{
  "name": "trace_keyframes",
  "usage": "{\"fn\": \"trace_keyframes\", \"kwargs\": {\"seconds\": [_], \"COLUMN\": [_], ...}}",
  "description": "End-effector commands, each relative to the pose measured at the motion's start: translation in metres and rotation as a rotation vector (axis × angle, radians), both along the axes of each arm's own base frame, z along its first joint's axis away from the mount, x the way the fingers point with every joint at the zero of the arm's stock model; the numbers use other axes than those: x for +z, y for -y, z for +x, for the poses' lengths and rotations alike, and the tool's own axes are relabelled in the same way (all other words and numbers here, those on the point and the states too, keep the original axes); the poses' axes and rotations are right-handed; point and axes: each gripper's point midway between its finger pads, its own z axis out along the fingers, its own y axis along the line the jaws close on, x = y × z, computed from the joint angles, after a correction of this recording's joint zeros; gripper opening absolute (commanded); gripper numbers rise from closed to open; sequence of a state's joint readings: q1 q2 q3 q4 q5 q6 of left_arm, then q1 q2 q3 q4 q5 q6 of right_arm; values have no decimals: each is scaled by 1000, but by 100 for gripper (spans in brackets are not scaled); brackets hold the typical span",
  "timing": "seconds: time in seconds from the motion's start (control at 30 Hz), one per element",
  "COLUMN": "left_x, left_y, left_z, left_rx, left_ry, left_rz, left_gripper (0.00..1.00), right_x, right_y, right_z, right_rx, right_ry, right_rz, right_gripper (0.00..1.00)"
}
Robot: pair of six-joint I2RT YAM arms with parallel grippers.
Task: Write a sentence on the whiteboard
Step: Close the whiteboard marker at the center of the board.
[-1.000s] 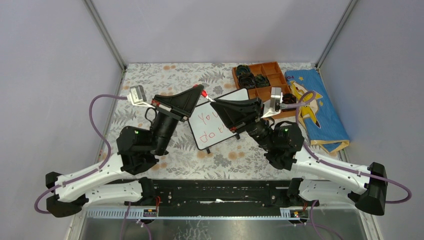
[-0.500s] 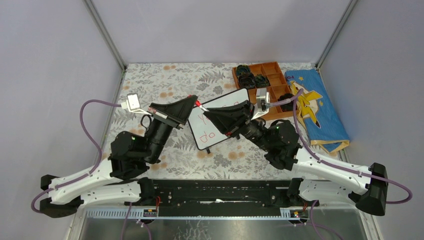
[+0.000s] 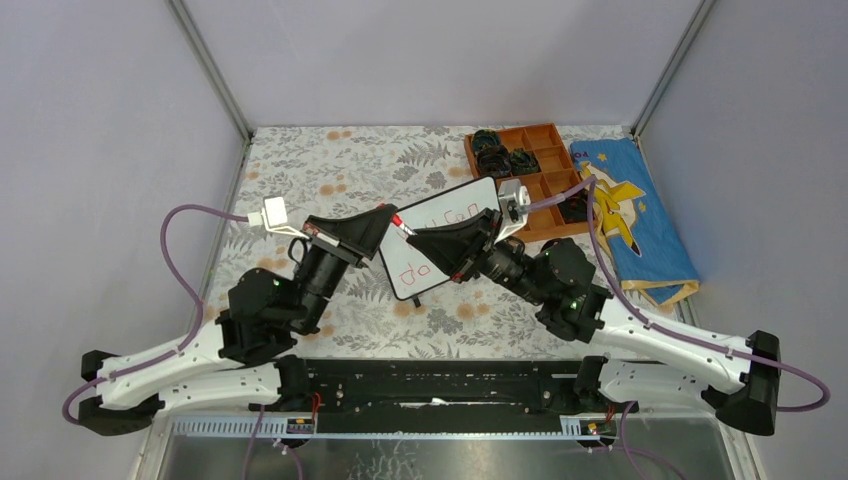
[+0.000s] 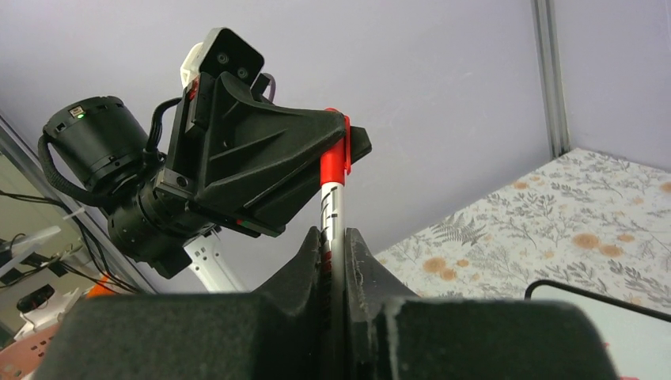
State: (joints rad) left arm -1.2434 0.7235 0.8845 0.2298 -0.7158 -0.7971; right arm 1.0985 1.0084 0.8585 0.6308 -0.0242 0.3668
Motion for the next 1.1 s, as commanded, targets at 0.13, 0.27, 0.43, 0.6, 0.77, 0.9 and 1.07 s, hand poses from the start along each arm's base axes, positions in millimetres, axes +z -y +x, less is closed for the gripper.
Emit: {"fn": "trace_keyframes", "kwargs": {"seconds": [0.13, 0.27, 0.43, 0.6, 0.77, 0.9, 1.07], "left_x": [-32, -43, -61, -72, -74, -80, -99], "left_y": [3, 3, -12, -37, -58, -77, -99], "left_z": [-1, 0, 5, 8, 6, 7, 12], "left_rx": [-10, -7, 57, 133, 168, 226, 326], "left_ry": [-47, -79, -146, -189, -167, -156, -118], "left_rz": [59, 76, 98, 120, 177, 294, 511], "left_gripper": [33, 66, 97, 99, 99, 99, 99], "right_x": [13, 7, -6, -25, -50, -80, -144], "right_y": [20, 24, 33, 51, 73, 106, 158], "right_z": [-5, -6, -3, 1, 7, 25, 50], "right_rx": [-20, -30, -68, -131, -217, -392, -686], "right_ry": [18, 11, -12, -34, -73, -165, -310], "right_rz": [19, -2, -34, -83, -155, -231, -348], "right_gripper": [0, 0, 0, 0, 0, 0, 0]}}
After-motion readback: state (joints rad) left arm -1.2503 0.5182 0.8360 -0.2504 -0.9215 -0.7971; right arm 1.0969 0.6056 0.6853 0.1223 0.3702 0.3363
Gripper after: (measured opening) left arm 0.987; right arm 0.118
